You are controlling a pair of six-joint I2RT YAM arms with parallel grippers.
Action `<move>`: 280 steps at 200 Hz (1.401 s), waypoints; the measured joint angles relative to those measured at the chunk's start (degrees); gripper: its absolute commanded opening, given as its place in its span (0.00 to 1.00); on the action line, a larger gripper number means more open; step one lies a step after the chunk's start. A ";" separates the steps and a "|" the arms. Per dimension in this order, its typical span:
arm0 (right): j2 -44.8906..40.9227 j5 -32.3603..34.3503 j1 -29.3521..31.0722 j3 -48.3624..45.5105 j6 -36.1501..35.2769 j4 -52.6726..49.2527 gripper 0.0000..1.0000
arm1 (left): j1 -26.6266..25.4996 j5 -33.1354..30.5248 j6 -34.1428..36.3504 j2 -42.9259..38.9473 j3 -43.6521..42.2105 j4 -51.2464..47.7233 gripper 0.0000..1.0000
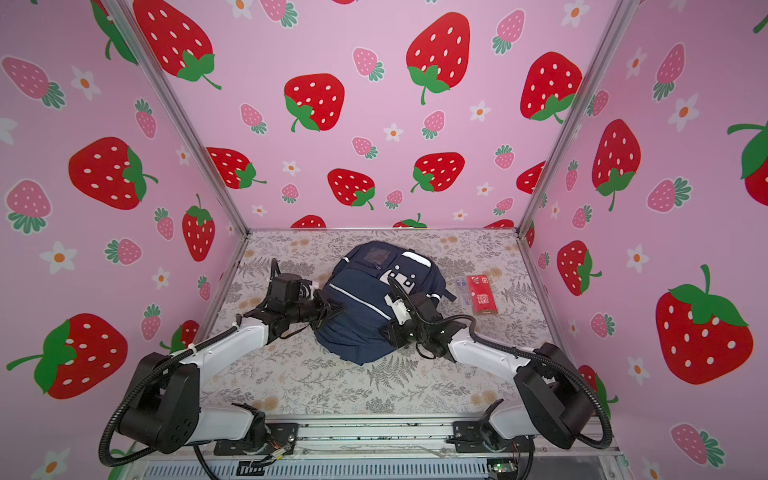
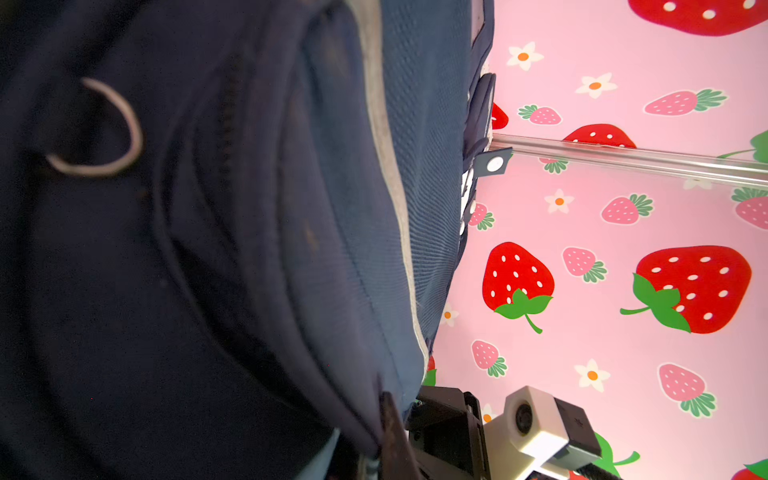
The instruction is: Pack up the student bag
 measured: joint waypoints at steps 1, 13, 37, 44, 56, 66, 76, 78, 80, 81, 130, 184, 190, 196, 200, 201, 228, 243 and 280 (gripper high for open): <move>0.00 0.09 0.02 0.02 -0.07 -0.07 0.40 | 0.00 0.00 0.00 0.00 0.00 0.00 0.00; 0.00 1.60 0.68 0.33 -0.90 -0.61 0.41 | 0.00 0.00 0.00 0.00 -0.02 0.20 0.00; 0.52 3.67 1.53 1.11 -2.25 -1.95 0.30 | 0.00 0.02 -0.02 0.00 -0.02 0.26 0.00; 0.85 4.04 1.73 1.49 -2.58 -2.34 0.28 | 0.00 0.00 -0.02 0.00 -0.02 0.31 0.00; 1.29 4.85 2.16 1.97 -3.10 -3.13 0.26 | 0.00 0.00 0.00 0.00 -0.04 0.33 0.00; 1.38 5.27 2.43 2.03 -3.34 -3.37 0.20 | 0.00 0.00 0.00 0.00 -0.13 0.37 0.00; 1.38 5.44 2.56 2.03 -4.00 -3.65 0.17 | 0.00 0.00 0.00 0.00 -0.31 0.55 0.00; 1.38 5.40 2.58 2.03 -3.89 -3.65 0.16 | 0.00 0.00 0.00 0.00 -0.35 0.61 0.00; 1.38 5.44 2.58 2.03 -3.74 -3.69 0.16 | 0.00 0.00 0.00 0.00 -0.39 0.68 0.00; 1.38 5.40 2.60 2.03 -4.00 -3.76 0.16 | 0.00 0.00 0.00 0.00 -0.44 0.72 0.00; 1.31 7.06 3.19 2.01 -4.50 -4.44 0.21 | 0.07 0.07 -0.02 0.07 -1.01 1.36 0.00; -0.42 8.59 3.69 1.27 -5.16 -5.22 0.04 | 0.31 0.24 0.00 0.07 -1.03 1.40 0.00; -0.57 8.66 3.82 1.22 -5.05 -5.31 0.02 | 0.33 0.26 -0.02 0.07 -1.03 1.40 0.00; -0.72 8.74 3.87 1.14 -4.92 -5.29 0.00 | 0.33 0.26 -0.02 0.07 -1.05 1.40 0.00; -0.83 8.81 3.91 1.05 -4.85 -5.27 0.00 | 0.33 0.26 -0.02 0.07 -1.05 1.40 0.00; -0.87 8.83 3.91 1.01 -4.72 -5.25 0.00 | 0.33 0.26 -0.02 0.07 -1.05 1.40 0.00; -1.64 8.92 4.09 0.87 -4.79 -5.60 0.00 | 0.37 0.24 -0.02 0.07 -1.40 1.86 0.00; -2.36 8.96 4.35 0.87 -4.68 -6.34 0.00 | 0.44 0.24 -0.07 0.07 -1.73 2.05 0.00; -4.26 8.79 5.70 0.92 -2.69 -7.56 0.00 | 0.59 0.24 -0.87 0.07 -1.90 2.45 0.00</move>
